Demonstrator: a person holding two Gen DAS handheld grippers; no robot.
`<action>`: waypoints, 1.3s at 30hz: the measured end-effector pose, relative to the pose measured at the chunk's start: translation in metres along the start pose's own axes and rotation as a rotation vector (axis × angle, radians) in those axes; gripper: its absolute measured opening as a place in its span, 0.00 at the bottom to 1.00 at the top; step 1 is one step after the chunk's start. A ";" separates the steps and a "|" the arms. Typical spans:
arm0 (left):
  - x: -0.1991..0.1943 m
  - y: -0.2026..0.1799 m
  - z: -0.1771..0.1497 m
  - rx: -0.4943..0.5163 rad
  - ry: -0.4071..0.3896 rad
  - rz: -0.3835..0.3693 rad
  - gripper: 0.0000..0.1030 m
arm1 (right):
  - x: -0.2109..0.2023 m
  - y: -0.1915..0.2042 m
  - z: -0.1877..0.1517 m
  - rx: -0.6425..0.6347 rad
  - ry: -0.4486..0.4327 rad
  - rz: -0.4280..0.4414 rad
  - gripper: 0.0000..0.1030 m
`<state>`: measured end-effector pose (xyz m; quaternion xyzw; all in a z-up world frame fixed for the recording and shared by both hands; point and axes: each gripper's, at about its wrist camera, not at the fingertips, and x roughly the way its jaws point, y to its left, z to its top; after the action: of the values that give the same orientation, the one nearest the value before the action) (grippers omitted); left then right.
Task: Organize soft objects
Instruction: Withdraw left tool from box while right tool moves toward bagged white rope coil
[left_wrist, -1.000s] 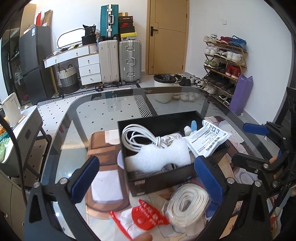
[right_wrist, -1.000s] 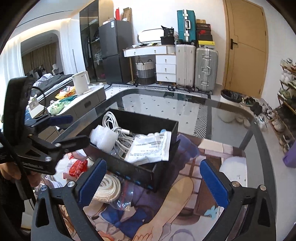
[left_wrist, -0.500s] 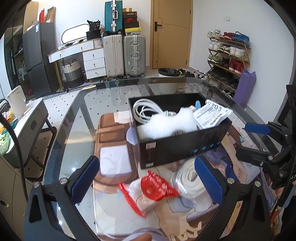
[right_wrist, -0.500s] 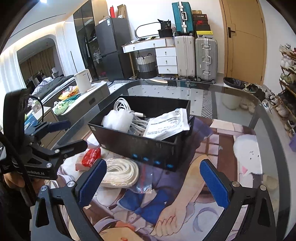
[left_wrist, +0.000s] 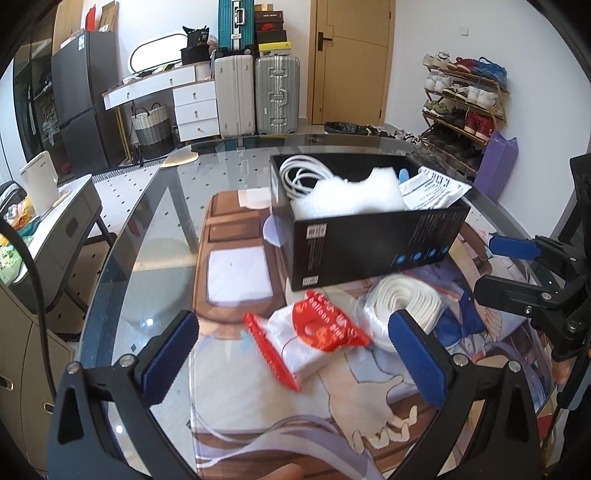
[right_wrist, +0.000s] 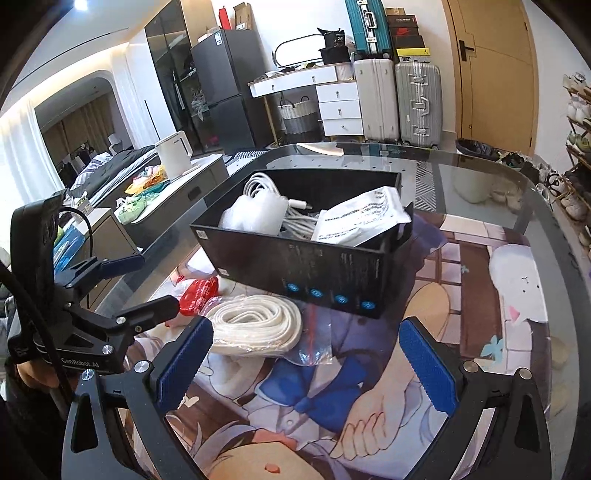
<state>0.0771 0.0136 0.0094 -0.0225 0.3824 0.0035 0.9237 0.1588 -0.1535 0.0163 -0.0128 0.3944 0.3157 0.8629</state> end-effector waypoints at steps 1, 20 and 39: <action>0.001 0.001 -0.002 -0.004 0.006 -0.003 1.00 | 0.001 0.001 -0.001 -0.003 0.002 0.002 0.99; 0.011 0.006 -0.017 -0.027 0.048 -0.006 1.00 | 0.028 0.021 -0.001 -0.029 0.074 0.042 0.99; 0.018 0.016 -0.021 -0.038 0.079 -0.004 1.00 | 0.067 0.041 0.015 -0.032 0.165 0.055 0.99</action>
<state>0.0747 0.0284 -0.0185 -0.0407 0.4185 0.0079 0.9073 0.1792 -0.0804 -0.0104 -0.0418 0.4593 0.3437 0.8181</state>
